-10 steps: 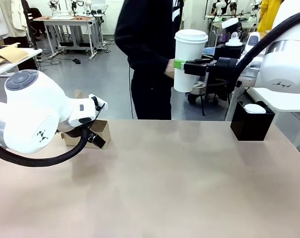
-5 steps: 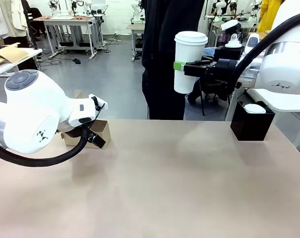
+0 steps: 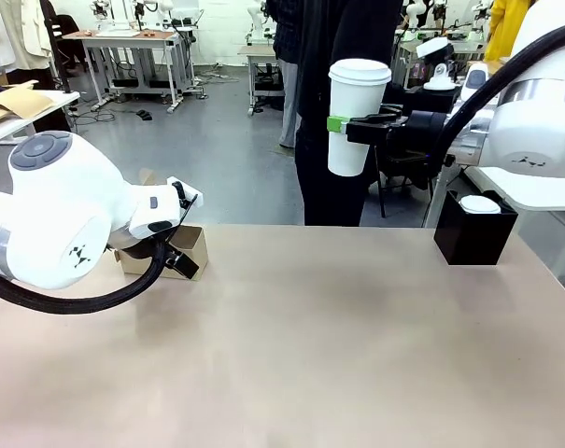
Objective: Pour a drink into a cup and package it in a carrier.
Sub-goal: Position the Cup Carrier in the center of the table.
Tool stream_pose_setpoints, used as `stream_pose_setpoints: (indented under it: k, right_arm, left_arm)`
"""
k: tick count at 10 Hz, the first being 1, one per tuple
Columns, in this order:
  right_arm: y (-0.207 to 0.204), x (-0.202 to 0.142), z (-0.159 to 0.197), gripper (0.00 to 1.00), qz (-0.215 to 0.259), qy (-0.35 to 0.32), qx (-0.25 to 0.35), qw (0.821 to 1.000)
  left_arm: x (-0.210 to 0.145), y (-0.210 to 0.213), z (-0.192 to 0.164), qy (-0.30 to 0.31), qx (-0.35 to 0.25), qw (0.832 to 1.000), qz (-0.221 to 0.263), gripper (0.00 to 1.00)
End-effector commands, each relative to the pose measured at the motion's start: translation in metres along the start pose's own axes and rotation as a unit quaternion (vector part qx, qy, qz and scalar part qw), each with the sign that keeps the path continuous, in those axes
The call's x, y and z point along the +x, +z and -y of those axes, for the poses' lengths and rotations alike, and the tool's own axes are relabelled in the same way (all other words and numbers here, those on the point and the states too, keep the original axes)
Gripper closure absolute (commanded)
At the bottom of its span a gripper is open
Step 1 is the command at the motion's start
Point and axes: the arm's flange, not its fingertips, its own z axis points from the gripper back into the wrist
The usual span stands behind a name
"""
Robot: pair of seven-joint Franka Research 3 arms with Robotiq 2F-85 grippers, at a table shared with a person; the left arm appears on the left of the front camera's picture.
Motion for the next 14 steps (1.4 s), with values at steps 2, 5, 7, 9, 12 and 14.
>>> stream_pose_setpoints:
  k: [2, 5, 7, 9, 12, 14]
  right_arm:
    - [-0.001, 0.004, -0.002, 0.19, 0.004, 0.0, 0.002, 1.0]
    - [-0.001, 0.004, -0.002, 0.19, 0.004, 0.0, 0.002, 1.0]
    - [-0.001, 0.004, -0.002, 0.19, 0.004, 0.0, 0.002, 1.0]
    - [-0.001, 0.004, -0.002, 0.19, 0.004, 0.0, 0.002, 1.0]
    - [-0.001, 0.004, -0.002, 0.19, 0.004, 0.0, 0.002, 1.0]
    - [-0.001, 0.004, -0.002, 0.19, 0.004, 0.0, 0.002, 1.0]
  left_arm:
    - [0.0, 0.0, 0.0, 0.0, 0.0, 1.0, 0.0, 0.0]
    - [0.025, 0.065, -0.015, 0.044, 0.012, 0.999, -0.016, 0.0]
    - [0.052, 0.122, -0.02, 0.064, 0.039, 0.997, -0.023, 0.0]
    - [0.081, 0.155, -0.031, 0.107, 0.069, 0.991, -0.043, 0.0]
    - [0.126, 0.153, -0.064, 0.163, 0.084, 0.978, -0.096, 0.0]
    - [0.148, 0.131, -0.086, 0.191, 0.08, 0.971, -0.117, 0.0]
